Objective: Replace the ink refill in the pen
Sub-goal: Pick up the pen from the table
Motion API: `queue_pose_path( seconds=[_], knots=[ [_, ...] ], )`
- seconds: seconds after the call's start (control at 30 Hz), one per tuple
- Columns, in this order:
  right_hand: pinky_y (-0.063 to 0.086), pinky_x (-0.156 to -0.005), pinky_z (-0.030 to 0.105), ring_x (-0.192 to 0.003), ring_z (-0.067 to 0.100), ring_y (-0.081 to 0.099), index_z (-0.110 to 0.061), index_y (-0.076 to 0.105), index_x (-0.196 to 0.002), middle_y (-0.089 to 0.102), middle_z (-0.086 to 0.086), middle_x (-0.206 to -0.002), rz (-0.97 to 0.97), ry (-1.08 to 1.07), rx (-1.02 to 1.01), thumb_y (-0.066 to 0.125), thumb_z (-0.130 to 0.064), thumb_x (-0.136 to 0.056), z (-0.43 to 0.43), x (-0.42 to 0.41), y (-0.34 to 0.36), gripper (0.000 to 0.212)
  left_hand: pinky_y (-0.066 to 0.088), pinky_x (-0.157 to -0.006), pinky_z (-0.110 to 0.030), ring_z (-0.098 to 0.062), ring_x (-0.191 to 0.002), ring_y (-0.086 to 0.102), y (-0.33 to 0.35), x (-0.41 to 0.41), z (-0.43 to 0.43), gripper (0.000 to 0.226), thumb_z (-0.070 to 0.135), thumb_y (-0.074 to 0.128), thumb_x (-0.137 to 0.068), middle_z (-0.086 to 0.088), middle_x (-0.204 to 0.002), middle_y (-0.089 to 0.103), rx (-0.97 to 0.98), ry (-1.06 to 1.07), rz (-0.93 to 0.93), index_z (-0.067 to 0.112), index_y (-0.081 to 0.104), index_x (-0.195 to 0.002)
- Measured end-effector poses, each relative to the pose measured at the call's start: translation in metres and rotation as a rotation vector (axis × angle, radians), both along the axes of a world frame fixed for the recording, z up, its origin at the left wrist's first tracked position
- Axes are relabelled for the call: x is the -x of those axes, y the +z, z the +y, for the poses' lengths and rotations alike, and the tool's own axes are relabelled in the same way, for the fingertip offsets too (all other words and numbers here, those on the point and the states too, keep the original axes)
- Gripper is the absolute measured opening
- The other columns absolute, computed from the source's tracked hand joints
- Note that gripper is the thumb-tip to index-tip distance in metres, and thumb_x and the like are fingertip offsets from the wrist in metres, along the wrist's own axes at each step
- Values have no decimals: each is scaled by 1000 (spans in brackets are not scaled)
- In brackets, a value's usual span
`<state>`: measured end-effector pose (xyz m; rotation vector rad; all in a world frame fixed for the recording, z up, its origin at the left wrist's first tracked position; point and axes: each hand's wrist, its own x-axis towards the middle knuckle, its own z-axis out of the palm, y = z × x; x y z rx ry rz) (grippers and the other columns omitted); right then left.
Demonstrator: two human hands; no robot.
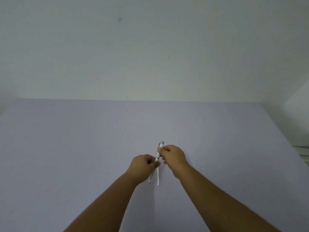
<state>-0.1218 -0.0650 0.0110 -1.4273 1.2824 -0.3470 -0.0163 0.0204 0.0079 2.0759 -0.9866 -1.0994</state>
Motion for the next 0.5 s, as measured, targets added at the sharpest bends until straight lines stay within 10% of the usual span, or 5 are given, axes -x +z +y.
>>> queue_pose_path(
  seconds=[0.2,0.5],
  knots=[
    [51,-66,27,-55,12,55,-16,66,-65,60,0,-62,-75,-200,-76,52,-30,-91,-20,11,6,33,53,-72,-32,-15,-65,56,-3,-5,12,24,31,63,-85,-1,-71,61,-35,15,100,14,64,-69],
    [41,-62,27,-69,18,54,-16,54,-64,51,-4,-60,428,259,155,60,-24,-87,1,33,-44,25,57,-86,-39,-18,-74,62,-14,-17,23,18,32,61,-87,-2,-78,66,-15,151,153,17,68,-78]
  ],
)
